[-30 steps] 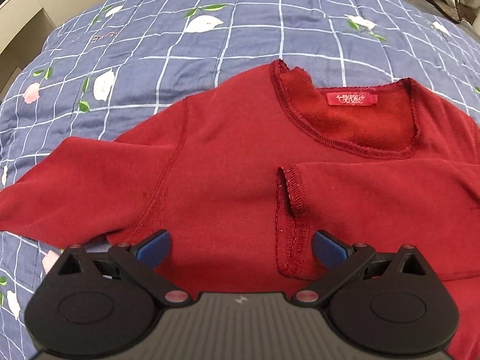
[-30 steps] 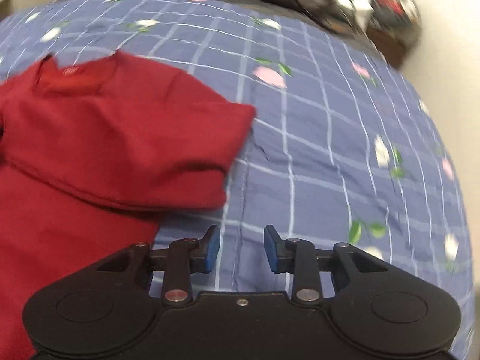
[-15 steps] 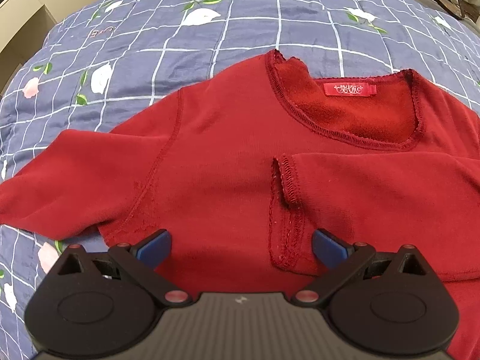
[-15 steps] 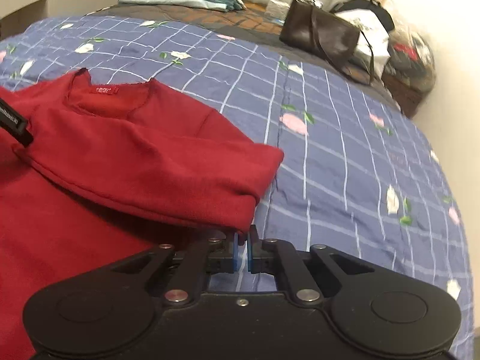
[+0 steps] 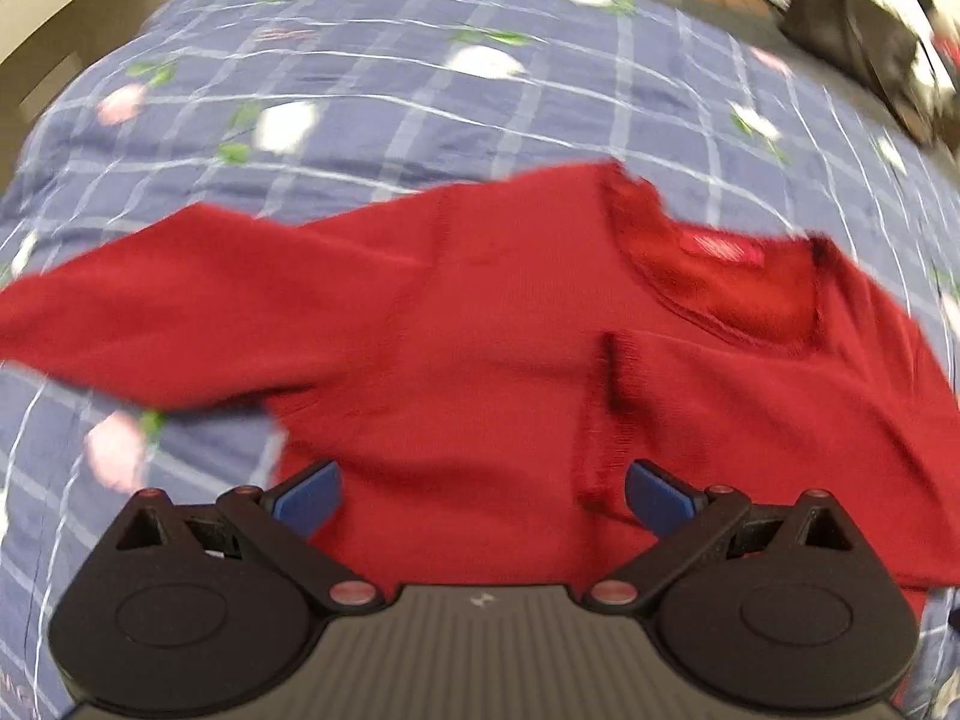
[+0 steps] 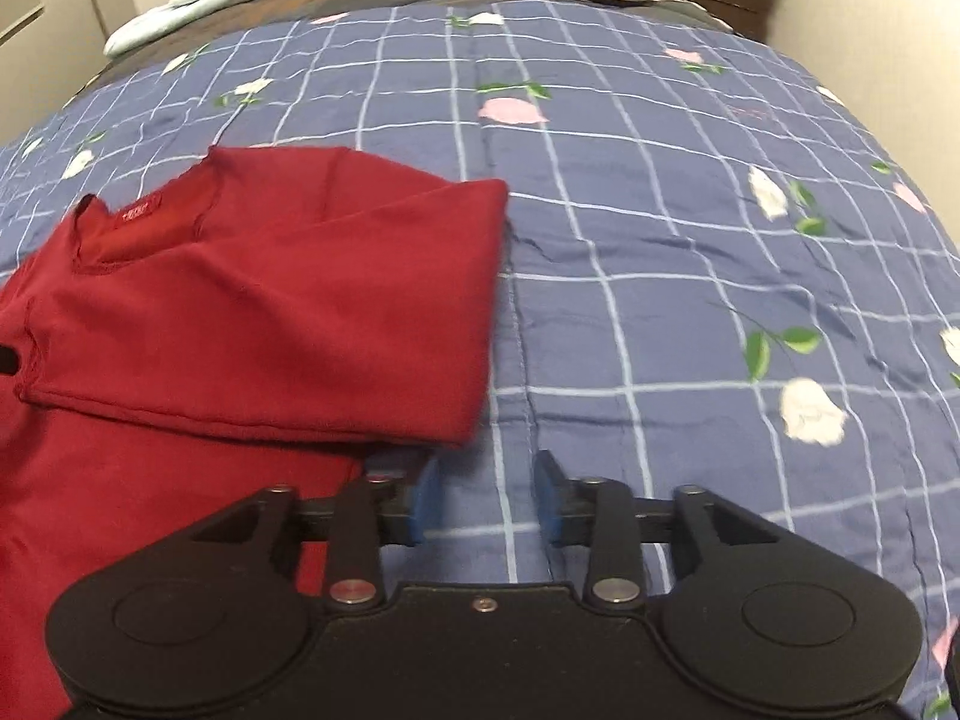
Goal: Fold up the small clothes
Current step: 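Move the left gripper to the cuff of the other sleeve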
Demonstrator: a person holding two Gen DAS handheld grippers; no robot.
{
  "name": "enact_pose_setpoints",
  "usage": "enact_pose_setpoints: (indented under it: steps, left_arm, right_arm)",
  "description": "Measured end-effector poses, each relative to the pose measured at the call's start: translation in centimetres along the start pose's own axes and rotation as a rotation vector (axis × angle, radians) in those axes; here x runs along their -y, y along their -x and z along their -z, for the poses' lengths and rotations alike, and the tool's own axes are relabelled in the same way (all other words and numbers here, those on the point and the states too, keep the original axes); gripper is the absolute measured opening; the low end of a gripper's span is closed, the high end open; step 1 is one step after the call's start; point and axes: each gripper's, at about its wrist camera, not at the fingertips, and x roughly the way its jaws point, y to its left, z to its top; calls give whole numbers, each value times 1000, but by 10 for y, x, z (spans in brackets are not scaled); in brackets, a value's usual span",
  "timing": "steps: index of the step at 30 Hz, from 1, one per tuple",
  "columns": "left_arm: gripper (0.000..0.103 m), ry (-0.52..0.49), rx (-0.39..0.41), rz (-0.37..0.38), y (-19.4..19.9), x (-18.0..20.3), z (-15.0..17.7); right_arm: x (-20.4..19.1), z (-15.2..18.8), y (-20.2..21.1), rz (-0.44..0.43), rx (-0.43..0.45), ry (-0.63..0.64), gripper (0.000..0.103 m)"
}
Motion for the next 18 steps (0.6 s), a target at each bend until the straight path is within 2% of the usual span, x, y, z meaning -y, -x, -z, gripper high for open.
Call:
enact_pose_setpoints:
  steps: [2, 7, 8, 13, 15, 18]
  left_arm:
    - [103, 65, 20, -20, 9, -27, 5]
    - [103, 240, 63, -142, 22, -122, 11]
    - [103, 272, 73, -167, 23, -142, 12]
    - [103, 463, 149, -281, 21, -256, 4]
    - [103, 528, 186, -298, 17, -293, 0]
    - [103, 648, 250, -279, 11, -345, -7]
  right_arm:
    - [0, 4, 9, 7, 6, -19, 72]
    - [-12, 15, 35, 10, 16, -47, 95]
    - [-17, 18, 39, 12, 12, -48, 98]
    - [-46, 37, 51, 16, -41, 5, 98]
    - [-59, 45, 56, 12, -60, 36, 98]
    - [-80, 56, 64, 13, -90, 77, 98]
